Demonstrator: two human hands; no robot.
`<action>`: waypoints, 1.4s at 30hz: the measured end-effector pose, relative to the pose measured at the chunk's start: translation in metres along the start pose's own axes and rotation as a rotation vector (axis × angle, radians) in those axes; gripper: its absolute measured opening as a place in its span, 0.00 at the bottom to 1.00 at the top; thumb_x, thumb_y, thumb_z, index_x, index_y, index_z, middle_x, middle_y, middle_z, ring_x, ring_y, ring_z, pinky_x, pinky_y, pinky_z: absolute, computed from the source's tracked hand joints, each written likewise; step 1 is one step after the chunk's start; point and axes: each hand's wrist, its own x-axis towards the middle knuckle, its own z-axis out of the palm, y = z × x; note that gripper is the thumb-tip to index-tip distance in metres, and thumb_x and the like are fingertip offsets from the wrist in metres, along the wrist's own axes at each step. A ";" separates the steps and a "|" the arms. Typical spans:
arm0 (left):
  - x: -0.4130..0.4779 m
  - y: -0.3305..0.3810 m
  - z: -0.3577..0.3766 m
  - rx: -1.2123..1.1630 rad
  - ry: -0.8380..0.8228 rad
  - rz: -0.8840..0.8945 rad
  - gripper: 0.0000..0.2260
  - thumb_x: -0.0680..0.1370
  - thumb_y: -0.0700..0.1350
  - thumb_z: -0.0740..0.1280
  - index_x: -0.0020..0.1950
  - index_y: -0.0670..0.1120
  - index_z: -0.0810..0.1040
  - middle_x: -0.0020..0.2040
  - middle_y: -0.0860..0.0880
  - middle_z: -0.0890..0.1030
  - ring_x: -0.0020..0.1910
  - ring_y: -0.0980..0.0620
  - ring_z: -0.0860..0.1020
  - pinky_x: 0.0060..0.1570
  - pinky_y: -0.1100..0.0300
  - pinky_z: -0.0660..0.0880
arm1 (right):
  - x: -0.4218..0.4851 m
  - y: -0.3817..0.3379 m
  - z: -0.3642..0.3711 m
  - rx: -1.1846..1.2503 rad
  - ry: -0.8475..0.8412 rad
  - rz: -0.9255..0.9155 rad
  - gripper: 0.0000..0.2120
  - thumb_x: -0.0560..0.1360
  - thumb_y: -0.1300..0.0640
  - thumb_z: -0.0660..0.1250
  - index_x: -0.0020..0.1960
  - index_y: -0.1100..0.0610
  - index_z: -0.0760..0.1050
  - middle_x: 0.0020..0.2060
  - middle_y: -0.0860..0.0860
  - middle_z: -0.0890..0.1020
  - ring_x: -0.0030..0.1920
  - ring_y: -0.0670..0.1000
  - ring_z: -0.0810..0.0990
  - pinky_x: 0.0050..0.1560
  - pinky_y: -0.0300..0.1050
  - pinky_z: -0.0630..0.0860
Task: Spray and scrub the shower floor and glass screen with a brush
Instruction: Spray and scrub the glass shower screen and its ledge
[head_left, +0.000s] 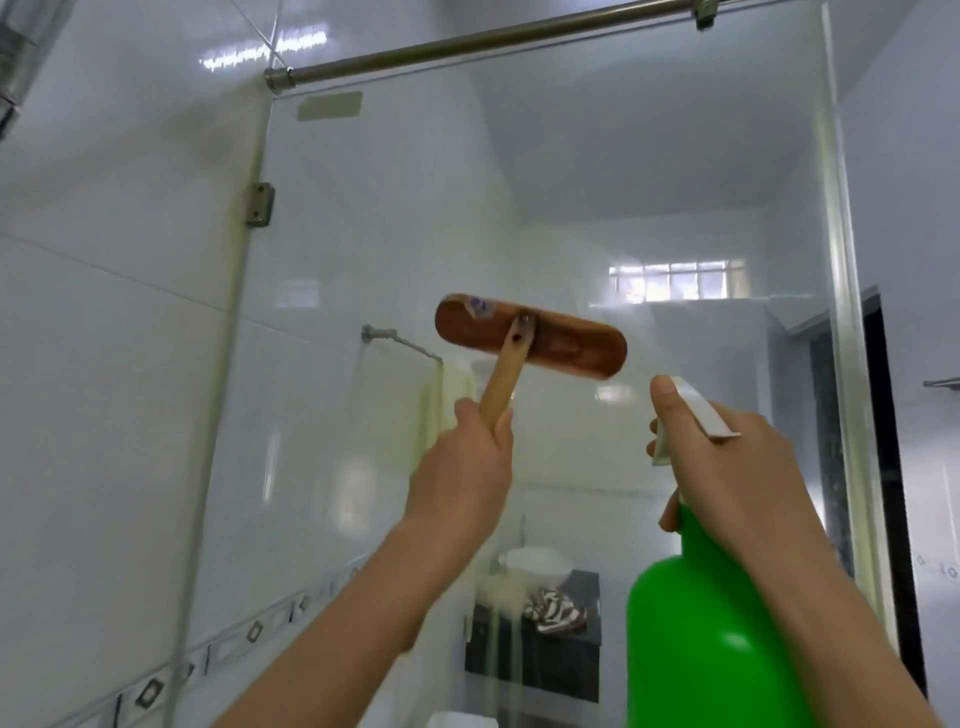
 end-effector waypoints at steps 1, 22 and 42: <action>0.029 0.011 -0.008 0.001 0.051 -0.007 0.19 0.82 0.58 0.47 0.57 0.45 0.66 0.39 0.51 0.73 0.36 0.50 0.73 0.34 0.56 0.68 | 0.002 0.000 -0.002 -0.008 0.006 -0.004 0.30 0.82 0.39 0.53 0.47 0.66 0.78 0.39 0.60 0.83 0.20 0.46 0.80 0.34 0.45 0.74; 0.074 0.084 0.001 -0.116 0.084 0.025 0.19 0.82 0.56 0.49 0.61 0.42 0.67 0.46 0.45 0.75 0.46 0.44 0.76 0.40 0.54 0.67 | -0.004 0.009 -0.044 0.009 0.068 0.055 0.29 0.82 0.40 0.56 0.48 0.66 0.77 0.40 0.60 0.83 0.19 0.47 0.78 0.38 0.48 0.78; -0.083 0.025 0.052 -0.011 -0.145 0.079 0.17 0.81 0.59 0.46 0.58 0.47 0.64 0.34 0.52 0.73 0.32 0.50 0.75 0.33 0.53 0.73 | -0.044 0.033 -0.056 -0.113 -0.031 0.104 0.26 0.82 0.39 0.54 0.42 0.58 0.77 0.33 0.57 0.81 0.19 0.47 0.79 0.27 0.41 0.70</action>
